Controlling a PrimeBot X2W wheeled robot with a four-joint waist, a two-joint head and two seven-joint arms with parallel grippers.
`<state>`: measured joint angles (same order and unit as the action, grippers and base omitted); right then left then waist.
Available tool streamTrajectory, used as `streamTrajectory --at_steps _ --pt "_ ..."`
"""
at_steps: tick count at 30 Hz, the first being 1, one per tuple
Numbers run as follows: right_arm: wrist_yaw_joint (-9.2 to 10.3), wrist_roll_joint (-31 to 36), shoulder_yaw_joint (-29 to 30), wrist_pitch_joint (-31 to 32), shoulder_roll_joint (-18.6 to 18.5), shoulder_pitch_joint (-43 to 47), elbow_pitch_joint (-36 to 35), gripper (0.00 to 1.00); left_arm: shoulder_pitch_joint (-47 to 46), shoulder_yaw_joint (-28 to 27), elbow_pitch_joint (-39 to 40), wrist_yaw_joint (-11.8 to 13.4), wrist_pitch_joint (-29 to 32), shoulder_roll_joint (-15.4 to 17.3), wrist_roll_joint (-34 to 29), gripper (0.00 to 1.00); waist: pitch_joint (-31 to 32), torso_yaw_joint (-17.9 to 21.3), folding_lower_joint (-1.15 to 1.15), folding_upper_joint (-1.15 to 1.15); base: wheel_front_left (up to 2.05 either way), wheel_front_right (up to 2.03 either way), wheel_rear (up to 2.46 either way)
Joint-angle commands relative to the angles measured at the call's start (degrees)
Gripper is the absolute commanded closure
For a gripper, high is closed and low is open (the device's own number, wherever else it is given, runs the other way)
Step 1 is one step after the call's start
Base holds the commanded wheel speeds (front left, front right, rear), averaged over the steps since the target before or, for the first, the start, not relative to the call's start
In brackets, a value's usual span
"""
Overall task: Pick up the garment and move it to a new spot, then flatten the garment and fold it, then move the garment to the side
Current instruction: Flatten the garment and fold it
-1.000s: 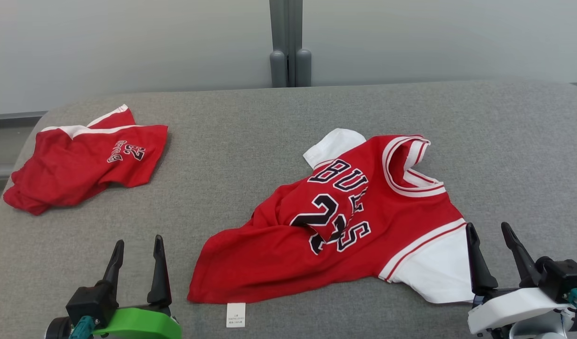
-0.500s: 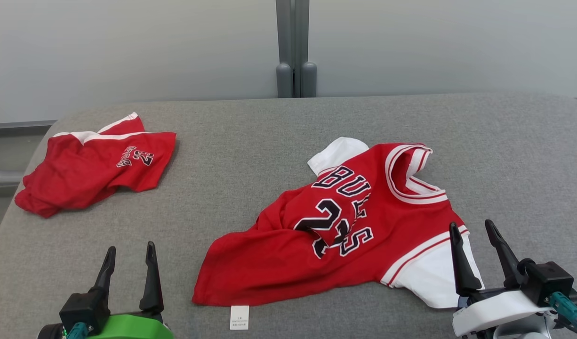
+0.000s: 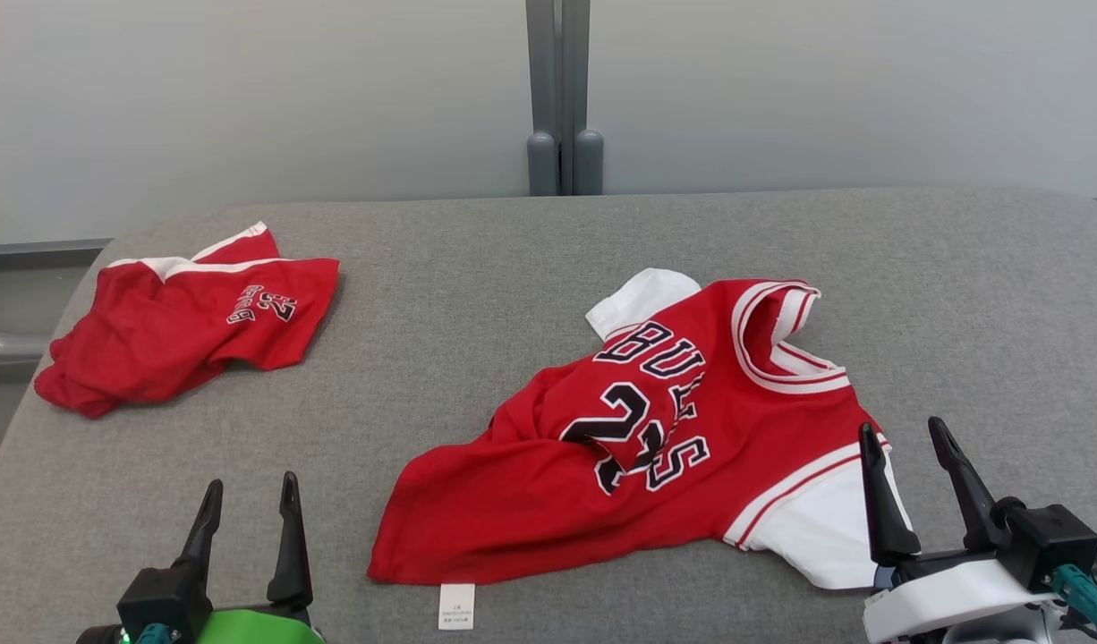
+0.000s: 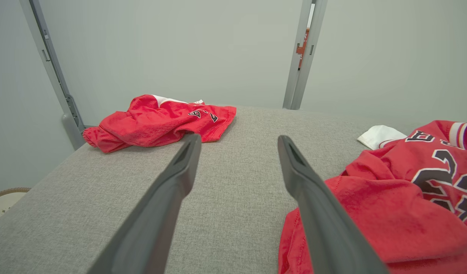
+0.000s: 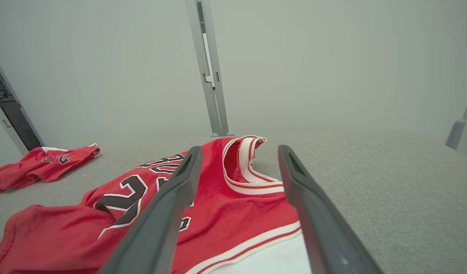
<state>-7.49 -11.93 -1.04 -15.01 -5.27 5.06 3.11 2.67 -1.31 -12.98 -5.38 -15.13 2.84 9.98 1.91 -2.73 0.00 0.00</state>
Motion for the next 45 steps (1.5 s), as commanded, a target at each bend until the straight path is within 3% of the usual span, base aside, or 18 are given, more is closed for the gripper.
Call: streamTrajectory --at_steps 1,22,45 --pt "0.01 0.5 0.2 -0.2 0.1 0.6 -0.3 0.00 0.7 0.0 0.2 -0.2 0.0 0.1 -0.4 0.00 0.0 0.0 0.00 0.00 0.00 0.00 0.00" --pt "0.00 1.2 0.7 -0.2 0.5 0.7 2.2 0.00 1.2 1.5 -1.6 -0.8 0.0 0.1 -0.7 0.00 -0.3 0.4 0.00 0.00 0.00 0.00 0.00" --pt "0.01 4.5 6.5 0.3 0.9 -4.8 25.7 0.00 -7.0 11.4 -22.2 -1.7 0.0 0.1 4.4 0.00 -6.3 2.5 0.00 0.00 0.00 0.00 0.00"
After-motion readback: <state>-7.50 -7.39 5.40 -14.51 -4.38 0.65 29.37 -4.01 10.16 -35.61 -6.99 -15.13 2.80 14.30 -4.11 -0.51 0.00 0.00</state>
